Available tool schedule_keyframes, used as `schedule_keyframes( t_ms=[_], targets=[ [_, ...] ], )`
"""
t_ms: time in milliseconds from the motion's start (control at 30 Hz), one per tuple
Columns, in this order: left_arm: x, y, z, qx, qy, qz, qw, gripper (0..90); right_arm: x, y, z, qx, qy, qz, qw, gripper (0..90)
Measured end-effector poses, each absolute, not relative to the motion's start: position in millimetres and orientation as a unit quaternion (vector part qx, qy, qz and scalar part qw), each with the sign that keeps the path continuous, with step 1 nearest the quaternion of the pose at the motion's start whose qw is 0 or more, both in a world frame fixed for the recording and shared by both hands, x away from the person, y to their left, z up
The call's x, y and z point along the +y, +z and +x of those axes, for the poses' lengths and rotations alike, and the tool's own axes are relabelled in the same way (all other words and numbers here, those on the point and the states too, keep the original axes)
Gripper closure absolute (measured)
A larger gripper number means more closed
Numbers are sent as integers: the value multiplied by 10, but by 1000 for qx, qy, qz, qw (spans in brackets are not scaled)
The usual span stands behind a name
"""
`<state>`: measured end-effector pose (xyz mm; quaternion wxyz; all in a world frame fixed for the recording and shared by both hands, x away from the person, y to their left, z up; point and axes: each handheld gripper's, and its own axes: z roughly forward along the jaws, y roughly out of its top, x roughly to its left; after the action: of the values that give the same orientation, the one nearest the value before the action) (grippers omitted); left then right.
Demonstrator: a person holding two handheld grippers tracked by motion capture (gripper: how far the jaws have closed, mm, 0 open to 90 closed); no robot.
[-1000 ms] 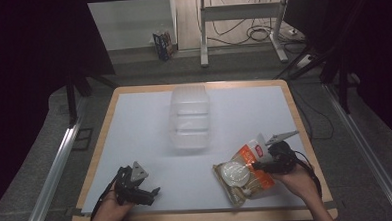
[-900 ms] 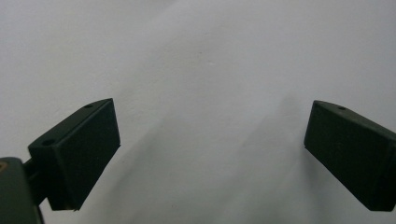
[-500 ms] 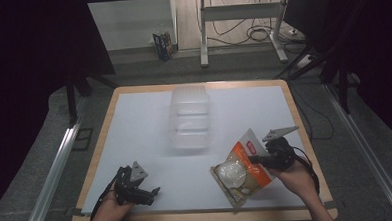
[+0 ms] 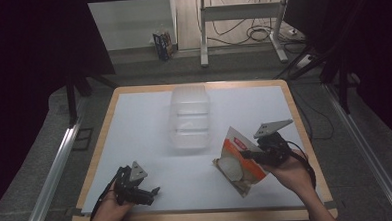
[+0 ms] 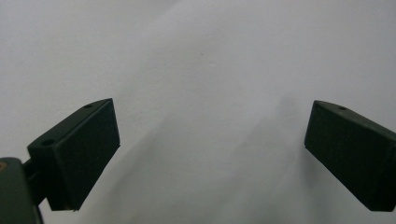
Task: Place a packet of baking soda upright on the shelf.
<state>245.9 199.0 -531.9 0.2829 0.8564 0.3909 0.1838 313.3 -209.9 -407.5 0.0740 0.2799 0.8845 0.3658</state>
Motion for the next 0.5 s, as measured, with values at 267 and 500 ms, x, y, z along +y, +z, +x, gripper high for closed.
schedule_keyframes(
  t_ms=[267,500],
  targets=[
    [1993,-5319,2460,392,183,856,284,33,-2068,-3918,3196,885,366,272,96,887],
    [1993,-5318,2460,392,183,856,285,33,-2074,-3797,3299,881,365,277,116,887]
  ],
)
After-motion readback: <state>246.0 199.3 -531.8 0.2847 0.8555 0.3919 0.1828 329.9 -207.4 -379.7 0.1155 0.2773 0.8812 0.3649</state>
